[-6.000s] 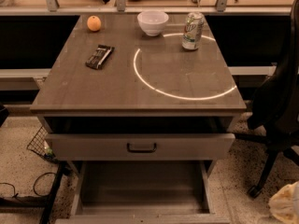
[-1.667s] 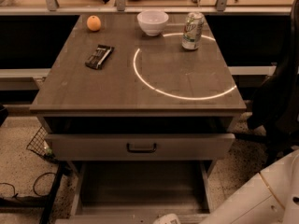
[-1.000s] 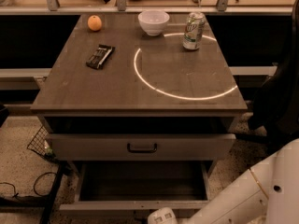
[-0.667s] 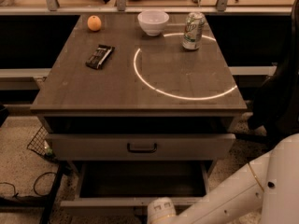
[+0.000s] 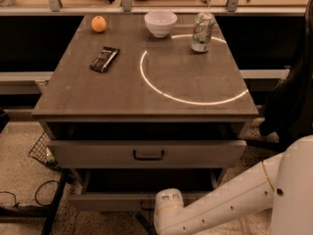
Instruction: Close middle drawer
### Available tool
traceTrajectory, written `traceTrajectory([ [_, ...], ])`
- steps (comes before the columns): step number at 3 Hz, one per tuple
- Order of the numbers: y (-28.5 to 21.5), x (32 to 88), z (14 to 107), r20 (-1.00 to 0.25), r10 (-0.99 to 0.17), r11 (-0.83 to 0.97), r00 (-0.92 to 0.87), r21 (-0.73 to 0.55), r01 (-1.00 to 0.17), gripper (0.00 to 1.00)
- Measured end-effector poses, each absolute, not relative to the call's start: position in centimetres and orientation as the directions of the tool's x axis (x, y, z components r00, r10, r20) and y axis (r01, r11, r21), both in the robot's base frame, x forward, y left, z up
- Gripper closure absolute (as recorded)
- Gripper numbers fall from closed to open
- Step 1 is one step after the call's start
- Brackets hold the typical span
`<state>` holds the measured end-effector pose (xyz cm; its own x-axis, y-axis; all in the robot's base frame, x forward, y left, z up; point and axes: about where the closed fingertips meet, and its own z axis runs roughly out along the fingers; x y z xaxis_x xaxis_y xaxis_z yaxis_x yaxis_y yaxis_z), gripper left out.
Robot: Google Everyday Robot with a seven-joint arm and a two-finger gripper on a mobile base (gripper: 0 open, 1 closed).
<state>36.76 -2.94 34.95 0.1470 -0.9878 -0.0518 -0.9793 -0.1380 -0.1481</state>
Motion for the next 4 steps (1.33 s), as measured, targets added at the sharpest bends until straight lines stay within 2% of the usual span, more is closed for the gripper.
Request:
traceTrajectory([
  [1, -2.8, 39.5, 35.9, -0.055, -0.990, -0.123, 0.133, -0.165, -0.979, 1.00],
  [2, -2.8, 39.5, 35.9, -0.055, -0.990, -0.123, 0.133, -0.165, -0.979, 1.00],
  [4, -2.2, 44.0, 36.9, -0.134, -0.986, -0.071, 0.101, -0.212, -0.975, 1.00],
])
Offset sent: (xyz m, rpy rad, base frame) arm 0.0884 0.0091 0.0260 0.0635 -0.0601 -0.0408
